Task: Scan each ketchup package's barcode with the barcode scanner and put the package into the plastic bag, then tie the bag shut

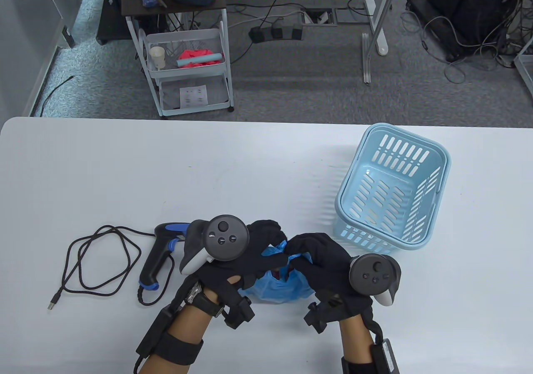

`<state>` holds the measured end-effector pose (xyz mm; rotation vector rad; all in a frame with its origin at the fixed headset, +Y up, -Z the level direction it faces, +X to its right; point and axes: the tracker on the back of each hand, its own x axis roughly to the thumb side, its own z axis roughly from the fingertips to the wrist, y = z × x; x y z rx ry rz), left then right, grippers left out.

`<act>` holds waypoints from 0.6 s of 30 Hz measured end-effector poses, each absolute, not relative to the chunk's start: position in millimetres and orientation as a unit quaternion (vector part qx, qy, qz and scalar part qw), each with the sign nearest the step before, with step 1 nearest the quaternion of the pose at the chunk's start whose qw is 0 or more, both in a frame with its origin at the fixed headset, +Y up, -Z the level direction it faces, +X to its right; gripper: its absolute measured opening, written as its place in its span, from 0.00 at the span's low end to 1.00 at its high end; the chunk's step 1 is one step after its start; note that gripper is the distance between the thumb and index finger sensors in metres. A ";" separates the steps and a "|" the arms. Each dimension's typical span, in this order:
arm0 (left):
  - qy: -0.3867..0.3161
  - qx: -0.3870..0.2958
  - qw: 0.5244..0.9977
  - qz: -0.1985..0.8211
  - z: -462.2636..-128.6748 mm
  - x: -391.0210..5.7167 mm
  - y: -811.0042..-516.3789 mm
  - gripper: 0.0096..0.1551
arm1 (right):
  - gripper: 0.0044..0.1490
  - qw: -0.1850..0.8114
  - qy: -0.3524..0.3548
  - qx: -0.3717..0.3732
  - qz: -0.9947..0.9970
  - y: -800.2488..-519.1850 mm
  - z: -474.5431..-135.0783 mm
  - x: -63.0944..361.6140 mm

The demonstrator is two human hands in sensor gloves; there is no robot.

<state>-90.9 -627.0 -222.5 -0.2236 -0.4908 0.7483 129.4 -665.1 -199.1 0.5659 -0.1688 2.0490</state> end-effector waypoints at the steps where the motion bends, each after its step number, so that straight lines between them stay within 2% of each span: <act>1: -0.235 -0.104 0.898 0.358 -222.3 -90.3 -626.5 0.32 | 0.21 0.483 -0.071 0.230 0.842 -665.0 -198.9 129.4; 11: -0.228 -0.067 0.910 0.339 -216.0 -86.6 -620.6 0.25 | 0.21 0.468 -0.082 0.230 0.849 -662.8 -197.9 131.2; 18: -0.214 -0.016 0.927 0.307 -211.6 -92.5 -621.7 0.23 | 0.20 0.462 -0.076 0.242 0.850 -656.4 -195.5 134.2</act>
